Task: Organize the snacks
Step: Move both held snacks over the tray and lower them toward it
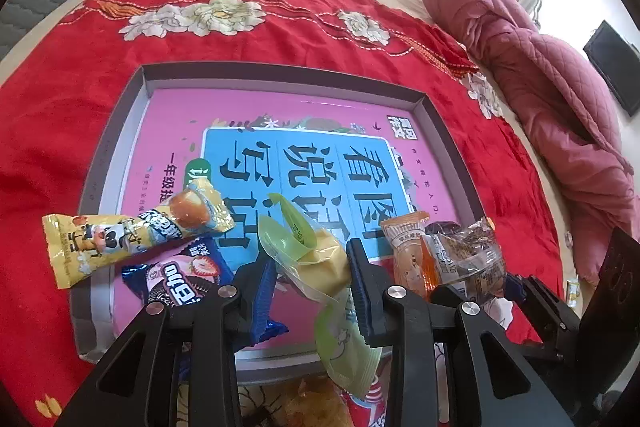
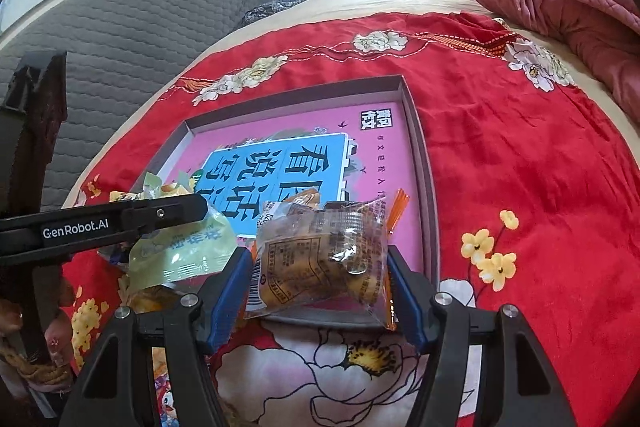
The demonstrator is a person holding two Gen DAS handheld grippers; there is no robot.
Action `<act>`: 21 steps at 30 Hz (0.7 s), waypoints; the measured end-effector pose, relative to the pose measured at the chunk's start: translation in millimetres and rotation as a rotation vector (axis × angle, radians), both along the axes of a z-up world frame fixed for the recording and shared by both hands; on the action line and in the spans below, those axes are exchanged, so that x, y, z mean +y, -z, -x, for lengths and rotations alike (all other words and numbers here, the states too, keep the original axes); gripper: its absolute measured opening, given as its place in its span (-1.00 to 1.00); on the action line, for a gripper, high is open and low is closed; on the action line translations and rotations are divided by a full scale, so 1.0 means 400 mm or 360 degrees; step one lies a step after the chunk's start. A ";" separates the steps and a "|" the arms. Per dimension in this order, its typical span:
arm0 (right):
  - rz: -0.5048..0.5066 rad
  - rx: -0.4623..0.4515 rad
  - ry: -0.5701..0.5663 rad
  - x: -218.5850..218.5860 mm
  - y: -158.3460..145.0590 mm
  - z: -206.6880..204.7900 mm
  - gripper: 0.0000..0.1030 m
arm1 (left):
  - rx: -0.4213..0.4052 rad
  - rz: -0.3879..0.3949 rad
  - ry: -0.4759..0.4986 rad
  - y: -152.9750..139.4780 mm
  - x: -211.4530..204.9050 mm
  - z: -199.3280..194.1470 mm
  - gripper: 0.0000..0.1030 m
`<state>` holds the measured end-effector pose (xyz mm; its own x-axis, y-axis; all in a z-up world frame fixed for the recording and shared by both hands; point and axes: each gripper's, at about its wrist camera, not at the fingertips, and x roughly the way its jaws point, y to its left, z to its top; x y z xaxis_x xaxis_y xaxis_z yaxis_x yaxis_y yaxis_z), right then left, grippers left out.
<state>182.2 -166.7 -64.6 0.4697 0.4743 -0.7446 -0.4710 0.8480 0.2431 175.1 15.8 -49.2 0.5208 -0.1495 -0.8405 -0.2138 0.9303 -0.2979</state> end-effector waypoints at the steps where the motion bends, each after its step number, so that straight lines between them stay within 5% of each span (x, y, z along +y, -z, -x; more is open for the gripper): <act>1: 0.0009 -0.0008 0.0003 0.001 0.000 -0.001 0.28 | 0.0001 -0.0002 0.0002 0.001 -0.001 -0.003 -0.31; 21: 0.0065 -0.0070 0.0003 0.009 -0.004 0.003 0.31 | 0.0074 -0.0009 0.0010 0.031 -0.012 -0.029 -0.31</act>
